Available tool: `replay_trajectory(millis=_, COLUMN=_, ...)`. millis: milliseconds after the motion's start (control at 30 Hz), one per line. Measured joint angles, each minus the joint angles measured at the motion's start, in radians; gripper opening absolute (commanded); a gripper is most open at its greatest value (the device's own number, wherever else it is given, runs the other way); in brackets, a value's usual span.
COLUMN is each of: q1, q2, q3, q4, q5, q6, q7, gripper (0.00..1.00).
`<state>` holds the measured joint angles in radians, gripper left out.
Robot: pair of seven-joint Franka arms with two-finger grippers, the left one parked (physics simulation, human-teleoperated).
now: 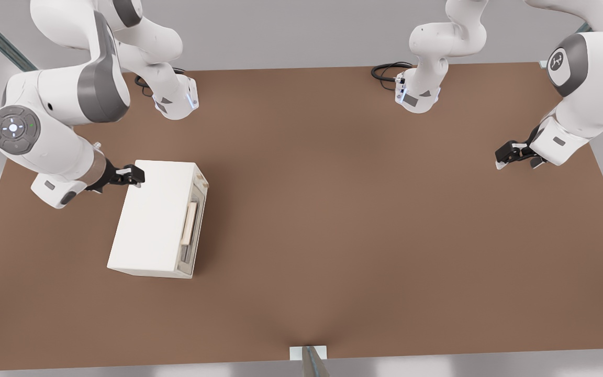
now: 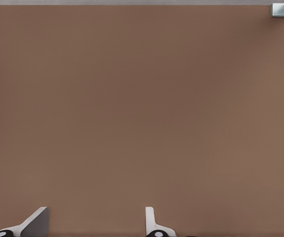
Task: Keep left arm still and open the oven door with right arm
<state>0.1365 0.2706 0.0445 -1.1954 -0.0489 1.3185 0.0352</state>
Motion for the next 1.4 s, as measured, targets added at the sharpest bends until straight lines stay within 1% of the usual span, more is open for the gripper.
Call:
replay_trajectory(millis=67, q1=0.0, q2=0.001, q3=0.001, q4=-0.001, q5=0.0, q6=-0.001, q7=0.001, gripper=1.0)
replay_trajectory(millis=133, q1=0.015, q2=0.034, q3=0.005, q4=-0.003, q5=-0.009, q6=0.0, q7=0.003, gripper=1.0)
replay_trajectory(millis=167, q1=0.045, q2=0.069, q3=0.005, q4=0.0, q5=-0.024, q6=0.0, q7=0.004, gripper=0.45)
replay_trajectory(millis=200, q1=0.083, q2=0.105, q3=0.006, q4=0.01, q5=-0.055, q6=0.0, q7=0.004, gripper=0.0)
replay_trajectory(millis=267, q1=0.181, q2=0.187, q3=0.007, q4=0.019, q5=-0.153, q6=-0.003, q7=0.001, gripper=0.0)
replay_trajectory(millis=333, q1=0.247, q2=0.26, q3=0.005, q4=0.021, q5=-0.233, q6=-0.005, q7=-0.002, gripper=0.0)
replay_trajectory(millis=400, q1=0.319, q2=0.323, q3=0.002, q4=0.024, q5=-0.4, q6=-0.005, q7=-0.003, gripper=0.0)
replay_trajectory(millis=467, q1=0.36, q2=0.376, q3=-0.005, q4=0.069, q5=-0.522, q6=-0.011, q7=-0.001, gripper=0.0)
replay_trajectory(millis=533, q1=0.481, q2=0.449, q3=-0.077, q4=0.156, q5=-0.592, q6=-0.046, q7=0.021, gripper=0.0)
replay_trajectory(millis=600, q1=0.55, q2=0.514, q3=-0.117, q4=0.24, q5=-0.632, q6=-0.068, q7=0.05, gripper=0.0)
replay_trajectory(millis=833, q1=0.57, q2=0.599, q3=-0.172, q4=0.24, q5=-0.68, q6=-0.097, q7=0.136, gripper=0.0)
replay_trajectory(millis=1133, q1=0.549, q2=0.588, q3=-0.176, q4=0.097, q5=-0.643, q6=-0.097, q7=0.214, gripper=0.0)
replay_trajectory(millis=1400, q1=0.547, q2=0.587, q3=-0.176, q4=0.054, q5=-0.625, q6=-0.091, q7=0.274, gripper=0.0)
